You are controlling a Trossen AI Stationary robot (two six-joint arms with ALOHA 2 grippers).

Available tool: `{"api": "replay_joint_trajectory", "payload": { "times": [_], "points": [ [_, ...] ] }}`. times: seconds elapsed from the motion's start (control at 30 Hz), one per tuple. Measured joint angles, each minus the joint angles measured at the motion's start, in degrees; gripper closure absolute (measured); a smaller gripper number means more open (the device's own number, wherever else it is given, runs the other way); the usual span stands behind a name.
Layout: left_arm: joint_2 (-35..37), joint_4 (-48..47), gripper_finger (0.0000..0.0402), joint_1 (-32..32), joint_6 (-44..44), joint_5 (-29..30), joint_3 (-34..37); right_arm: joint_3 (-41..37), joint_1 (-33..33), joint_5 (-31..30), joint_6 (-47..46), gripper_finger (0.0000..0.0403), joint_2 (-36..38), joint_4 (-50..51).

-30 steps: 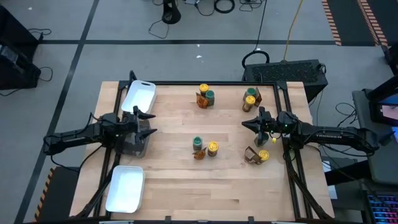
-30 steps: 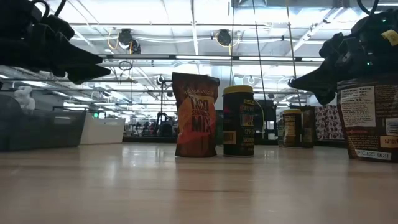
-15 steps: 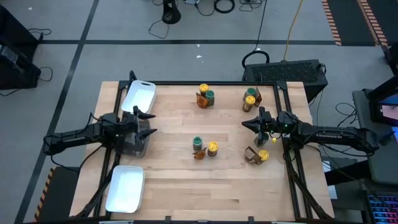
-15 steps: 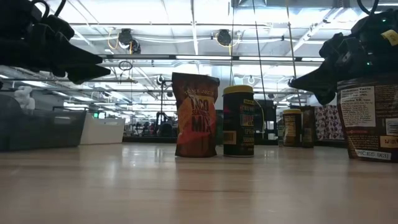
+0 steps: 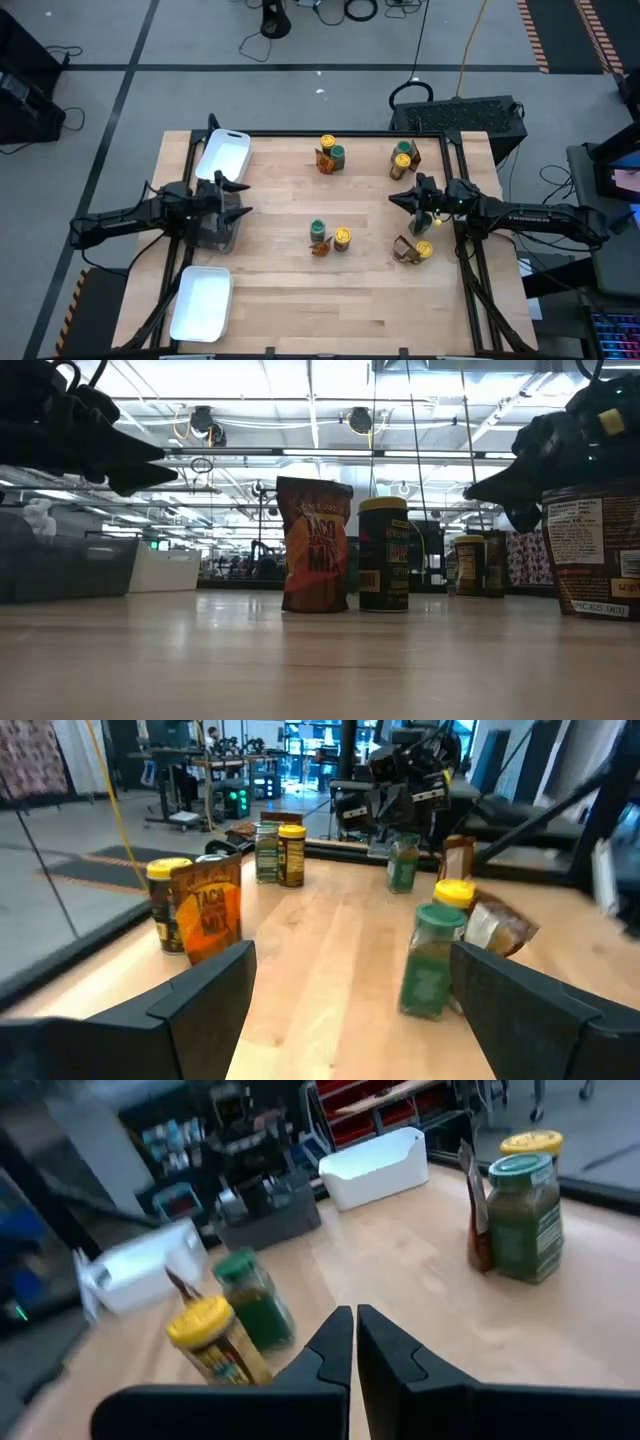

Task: Sort spices by type
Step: Put the bottom left yellow seasoning bottle into the top white bin

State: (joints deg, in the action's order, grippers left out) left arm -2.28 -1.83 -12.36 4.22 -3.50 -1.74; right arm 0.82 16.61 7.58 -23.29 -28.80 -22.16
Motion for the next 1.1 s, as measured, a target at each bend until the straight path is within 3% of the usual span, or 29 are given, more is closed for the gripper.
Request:
{"api": "replay_joint_trajectory", "payload": {
  "times": [0.37, 0.77, 1.1],
  "points": [
    [0.0, 10.16, 0.0068, 0.01, 22.09, -0.76, -0.04, 2.48, 0.01, 0.33, -2.93, 0.0403, -0.02, -3.05],
    [-1.26, 13.85, 0.0068, 0.0, 13.25, -0.7, -1.78, 24.22, -0.01, 1.42, 4.59, 0.0403, -4.77, 15.21],
    [-12.91, 8.87, 0.0068, 0.02, 2.7, -0.75, -12.63, 40.38, -4.02, 1.54, 10.48, 0.0392, -15.53, 34.07]
  ]
}}
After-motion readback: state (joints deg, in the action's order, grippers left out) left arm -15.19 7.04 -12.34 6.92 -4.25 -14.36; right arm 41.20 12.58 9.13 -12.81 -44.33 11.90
